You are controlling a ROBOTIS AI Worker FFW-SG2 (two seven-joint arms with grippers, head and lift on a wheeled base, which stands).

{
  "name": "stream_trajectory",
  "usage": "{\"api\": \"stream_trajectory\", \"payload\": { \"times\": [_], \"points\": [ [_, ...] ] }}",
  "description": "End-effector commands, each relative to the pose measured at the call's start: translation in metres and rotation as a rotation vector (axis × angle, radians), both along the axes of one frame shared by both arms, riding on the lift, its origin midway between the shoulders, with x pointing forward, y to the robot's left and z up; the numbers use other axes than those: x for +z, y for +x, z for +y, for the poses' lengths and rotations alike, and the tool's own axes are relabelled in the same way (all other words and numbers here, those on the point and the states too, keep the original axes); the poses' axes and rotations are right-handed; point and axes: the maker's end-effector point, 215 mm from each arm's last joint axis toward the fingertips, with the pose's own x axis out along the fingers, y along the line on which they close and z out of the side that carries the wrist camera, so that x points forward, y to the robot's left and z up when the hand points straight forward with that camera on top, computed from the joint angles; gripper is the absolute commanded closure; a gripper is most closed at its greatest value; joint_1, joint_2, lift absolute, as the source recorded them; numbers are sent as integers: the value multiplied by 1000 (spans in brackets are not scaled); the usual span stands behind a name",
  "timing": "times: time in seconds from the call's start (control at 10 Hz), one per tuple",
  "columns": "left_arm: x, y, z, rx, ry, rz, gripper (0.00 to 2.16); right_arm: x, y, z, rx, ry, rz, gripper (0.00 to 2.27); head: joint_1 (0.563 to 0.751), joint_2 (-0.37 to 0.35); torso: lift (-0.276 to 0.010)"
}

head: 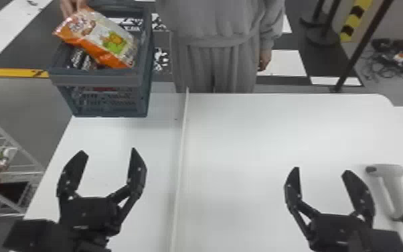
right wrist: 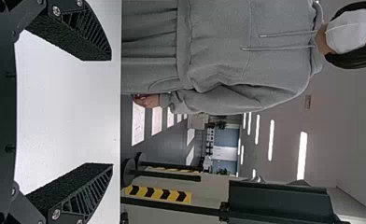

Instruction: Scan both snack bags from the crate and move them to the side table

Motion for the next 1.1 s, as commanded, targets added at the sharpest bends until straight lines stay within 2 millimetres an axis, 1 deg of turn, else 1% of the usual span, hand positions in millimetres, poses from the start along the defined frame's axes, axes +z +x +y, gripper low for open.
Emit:
{"api": "stream_trajectory", "payload": {
  "times": [0.0,0.7,1.0],
  "points": [
    [-2,0,0,0,-2,4,73,0,0,1,0,2,0,120,695,38,-75],
    [-3,1,-4,-12,-5,3,73,1,1,2,1,2,-1,120,695,34,-75],
    [-7,1,-5,-17,-5,10,73,-2,2,3,4,2,2,120,695,34,-75]
  ]
}}
